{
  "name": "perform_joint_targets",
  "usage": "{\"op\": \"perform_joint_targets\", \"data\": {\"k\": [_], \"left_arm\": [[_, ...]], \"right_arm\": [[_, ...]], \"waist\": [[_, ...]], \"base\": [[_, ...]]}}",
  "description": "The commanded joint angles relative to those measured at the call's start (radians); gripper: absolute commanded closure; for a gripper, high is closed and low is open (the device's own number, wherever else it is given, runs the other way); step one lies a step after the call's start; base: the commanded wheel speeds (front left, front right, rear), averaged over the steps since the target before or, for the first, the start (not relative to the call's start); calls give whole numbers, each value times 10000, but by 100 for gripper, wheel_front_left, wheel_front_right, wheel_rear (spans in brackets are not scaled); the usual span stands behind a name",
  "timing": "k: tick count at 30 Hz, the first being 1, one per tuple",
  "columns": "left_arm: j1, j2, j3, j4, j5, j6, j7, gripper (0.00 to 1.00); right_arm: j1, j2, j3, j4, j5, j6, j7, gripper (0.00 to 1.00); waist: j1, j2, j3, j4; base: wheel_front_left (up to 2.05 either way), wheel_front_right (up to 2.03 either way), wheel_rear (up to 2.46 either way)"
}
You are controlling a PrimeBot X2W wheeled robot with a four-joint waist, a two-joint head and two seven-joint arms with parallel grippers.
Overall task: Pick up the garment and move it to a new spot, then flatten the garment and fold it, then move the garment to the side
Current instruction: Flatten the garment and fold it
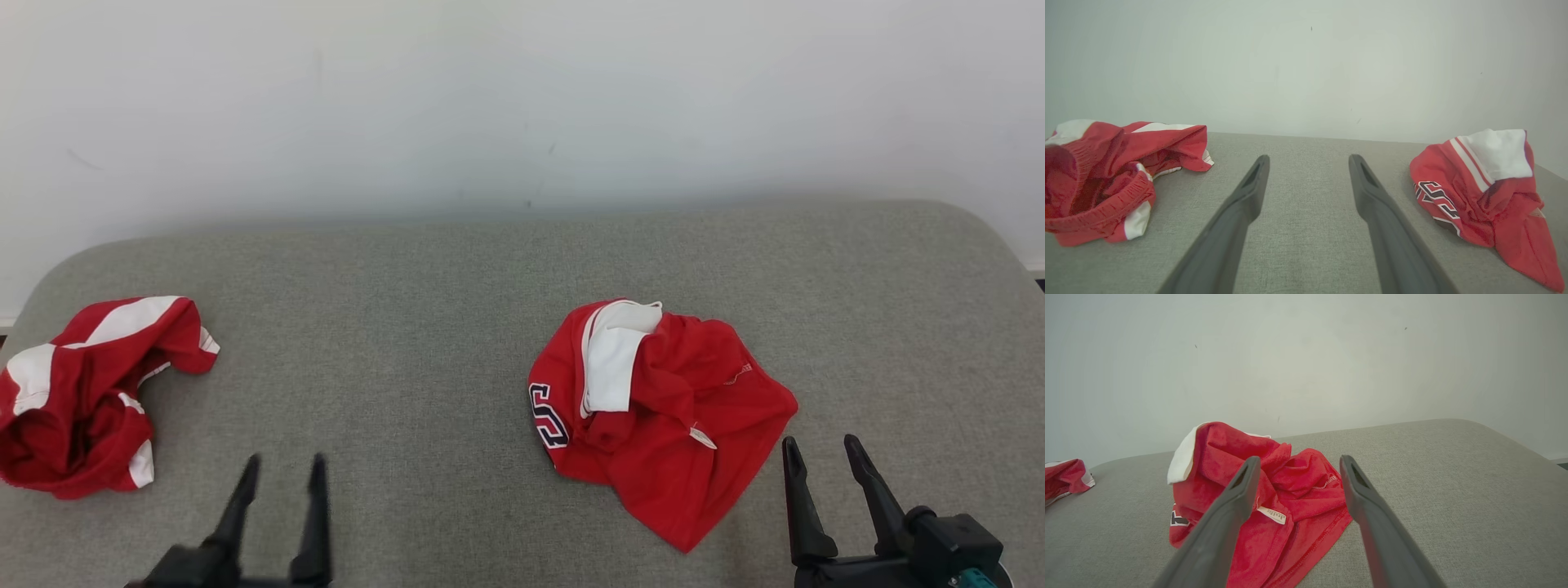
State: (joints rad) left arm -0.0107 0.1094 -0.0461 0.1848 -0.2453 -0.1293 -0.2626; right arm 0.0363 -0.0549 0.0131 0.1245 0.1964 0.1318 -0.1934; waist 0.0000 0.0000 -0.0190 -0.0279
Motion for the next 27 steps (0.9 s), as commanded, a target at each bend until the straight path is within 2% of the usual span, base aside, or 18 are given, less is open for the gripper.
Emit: {"op": "perform_joint_targets", "data": {"k": [1, 15, 20, 27], "left_arm": [[-339, -60, -247, 11, 0, -4, -33, 0], [-3505, -330, -4159, 1557, -868, 2, -33, 0], [-4195, -413, -4886, 2400, -1128, 1, -33, 0], [-4780, -468, -5170, 3321, -1366, 1, -33, 0]], "right_arm": [[-96, -6, 17, 6, 80, -22, -11, 0], [-647, 8, 175, 157, 201, -22, -173, 0], [-868, 17, 192, 298, 239, -22, -293, 0], [-1088, 25, 187, 397, 252, -22, -412, 0]], "waist": [[0, 0, 67, -46], [0, 0, 1105, -1095], [0, 0, 1406, -1547], [0, 0, 1664, -1963]], "base": [[0, 0, 0], [0, 0, 0], [0, 0, 0], [0, 0, 0]]}}
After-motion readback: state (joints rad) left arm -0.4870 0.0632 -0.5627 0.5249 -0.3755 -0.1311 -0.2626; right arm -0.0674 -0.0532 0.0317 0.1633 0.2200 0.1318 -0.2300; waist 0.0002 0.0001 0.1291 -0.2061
